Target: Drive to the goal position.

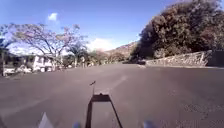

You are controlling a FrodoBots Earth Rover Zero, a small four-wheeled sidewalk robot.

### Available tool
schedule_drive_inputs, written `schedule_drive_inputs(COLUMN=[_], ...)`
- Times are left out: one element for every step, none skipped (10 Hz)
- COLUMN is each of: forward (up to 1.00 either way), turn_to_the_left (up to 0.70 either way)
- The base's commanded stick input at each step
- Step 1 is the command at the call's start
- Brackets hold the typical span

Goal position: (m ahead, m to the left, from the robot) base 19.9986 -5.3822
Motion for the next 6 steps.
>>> schedule_drive_inputs(forward=[0.70, 0.70, 0.70, 0.70, 0.70, 0.70], turn_to_the_left=[0.00, 0.00, 0.00, 0.00, 0.00, 0.00])
